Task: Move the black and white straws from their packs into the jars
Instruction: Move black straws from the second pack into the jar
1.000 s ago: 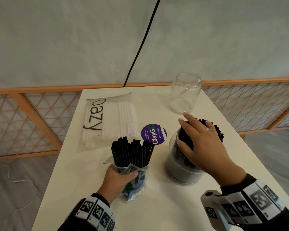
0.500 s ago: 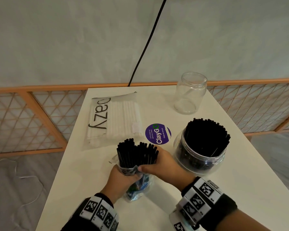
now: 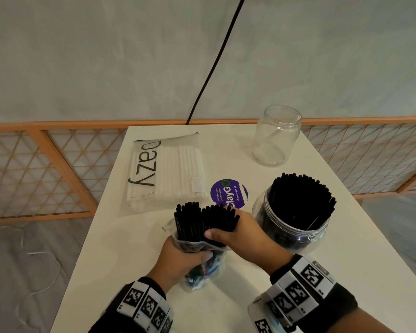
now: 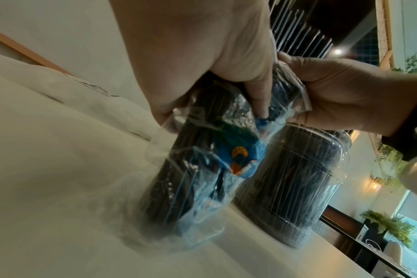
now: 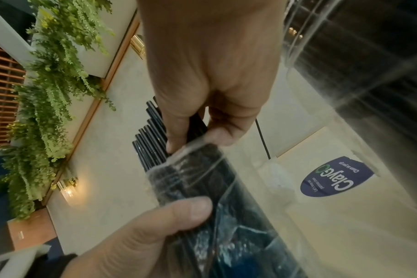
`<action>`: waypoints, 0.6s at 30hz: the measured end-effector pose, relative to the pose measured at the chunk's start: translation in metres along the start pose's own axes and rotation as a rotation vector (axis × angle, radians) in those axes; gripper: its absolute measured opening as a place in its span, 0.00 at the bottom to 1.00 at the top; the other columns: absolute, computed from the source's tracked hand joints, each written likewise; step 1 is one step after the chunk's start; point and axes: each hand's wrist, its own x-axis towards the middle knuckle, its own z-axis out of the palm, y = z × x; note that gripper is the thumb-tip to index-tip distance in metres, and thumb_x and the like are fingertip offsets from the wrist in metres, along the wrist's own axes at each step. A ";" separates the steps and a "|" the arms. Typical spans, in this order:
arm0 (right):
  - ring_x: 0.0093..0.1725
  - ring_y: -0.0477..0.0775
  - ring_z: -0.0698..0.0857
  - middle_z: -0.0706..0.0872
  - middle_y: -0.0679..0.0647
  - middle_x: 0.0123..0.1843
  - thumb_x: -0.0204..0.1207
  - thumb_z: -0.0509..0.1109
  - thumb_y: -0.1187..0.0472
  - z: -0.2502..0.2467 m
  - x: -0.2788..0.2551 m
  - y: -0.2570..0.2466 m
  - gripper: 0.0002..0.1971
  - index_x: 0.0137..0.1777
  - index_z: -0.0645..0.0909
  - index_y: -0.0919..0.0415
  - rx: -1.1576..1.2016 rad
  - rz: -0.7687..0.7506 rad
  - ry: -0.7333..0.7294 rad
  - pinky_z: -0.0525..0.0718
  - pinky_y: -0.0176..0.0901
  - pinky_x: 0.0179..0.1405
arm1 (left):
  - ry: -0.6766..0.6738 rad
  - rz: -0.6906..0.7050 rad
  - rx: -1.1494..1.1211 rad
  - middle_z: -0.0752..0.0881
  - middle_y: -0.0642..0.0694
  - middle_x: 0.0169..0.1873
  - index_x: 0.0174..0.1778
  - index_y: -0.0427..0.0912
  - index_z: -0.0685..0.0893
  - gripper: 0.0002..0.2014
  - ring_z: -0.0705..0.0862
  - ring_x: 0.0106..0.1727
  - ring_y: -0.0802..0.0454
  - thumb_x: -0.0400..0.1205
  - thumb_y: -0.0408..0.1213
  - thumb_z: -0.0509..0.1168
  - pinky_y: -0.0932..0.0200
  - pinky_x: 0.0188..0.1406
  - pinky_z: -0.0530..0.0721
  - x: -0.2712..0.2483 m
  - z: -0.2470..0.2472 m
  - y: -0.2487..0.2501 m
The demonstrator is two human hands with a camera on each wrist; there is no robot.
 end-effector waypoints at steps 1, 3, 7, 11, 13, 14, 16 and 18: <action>0.43 0.29 0.83 0.85 0.38 0.42 0.68 0.78 0.62 0.001 -0.001 0.001 0.14 0.46 0.80 0.45 -0.004 -0.001 -0.003 0.78 0.23 0.44 | -0.013 0.006 -0.007 0.92 0.44 0.42 0.47 0.43 0.87 0.28 0.90 0.47 0.47 0.49 0.38 0.80 0.53 0.48 0.88 0.000 0.001 0.002; 0.43 0.30 0.83 0.85 0.38 0.41 0.67 0.79 0.62 0.002 -0.002 0.001 0.14 0.44 0.79 0.43 -0.014 -0.003 0.008 0.79 0.25 0.44 | -0.018 0.015 0.012 0.92 0.43 0.41 0.47 0.41 0.87 0.28 0.90 0.46 0.48 0.49 0.37 0.81 0.53 0.47 0.88 0.000 0.002 0.004; 0.44 0.37 0.84 0.86 0.43 0.42 0.67 0.79 0.58 -0.002 -0.003 -0.003 0.13 0.50 0.82 0.53 -0.042 -0.015 0.038 0.82 0.34 0.45 | 0.022 0.021 0.064 0.92 0.48 0.36 0.44 0.41 0.87 0.20 0.91 0.41 0.51 0.56 0.27 0.78 0.59 0.41 0.88 -0.001 0.005 0.008; 0.38 0.39 0.83 0.84 0.43 0.37 0.68 0.79 0.58 -0.010 -0.008 -0.013 0.10 0.42 0.78 0.50 -0.032 -0.027 0.086 0.80 0.35 0.41 | 0.042 -0.001 0.083 0.91 0.53 0.32 0.42 0.42 0.86 0.19 0.90 0.37 0.58 0.64 0.15 0.74 0.67 0.36 0.86 -0.002 0.005 0.010; 0.36 0.45 0.81 0.82 0.45 0.34 0.68 0.78 0.57 -0.014 -0.011 -0.019 0.10 0.39 0.77 0.50 -0.047 -0.033 0.100 0.80 0.40 0.39 | 0.051 -0.006 0.092 0.91 0.54 0.31 0.42 0.43 0.85 0.19 0.89 0.36 0.60 0.65 0.15 0.74 0.69 0.34 0.85 -0.003 0.006 0.011; 0.35 0.46 0.81 0.82 0.46 0.34 0.69 0.78 0.56 -0.016 -0.013 -0.022 0.10 0.38 0.77 0.51 -0.061 -0.035 0.111 0.80 0.42 0.39 | 0.054 -0.008 0.095 0.91 0.54 0.30 0.41 0.43 0.85 0.19 0.89 0.35 0.61 0.65 0.15 0.74 0.70 0.34 0.85 -0.003 0.007 0.012; 0.37 0.48 0.83 0.83 0.47 0.34 0.69 0.77 0.56 -0.021 -0.017 -0.028 0.09 0.39 0.78 0.53 -0.086 -0.051 0.145 0.82 0.42 0.40 | 0.058 -0.024 0.099 0.90 0.56 0.28 0.39 0.43 0.84 0.18 0.88 0.33 0.64 0.66 0.14 0.73 0.72 0.31 0.84 -0.003 0.008 0.012; 0.35 0.41 0.84 0.85 0.45 0.32 0.69 0.77 0.58 -0.028 -0.021 -0.036 0.07 0.39 0.81 0.52 -0.062 -0.073 0.191 0.82 0.34 0.36 | 0.075 -0.044 0.098 0.90 0.54 0.27 0.38 0.43 0.84 0.17 0.88 0.32 0.63 0.65 0.16 0.74 0.71 0.30 0.84 -0.003 0.009 0.012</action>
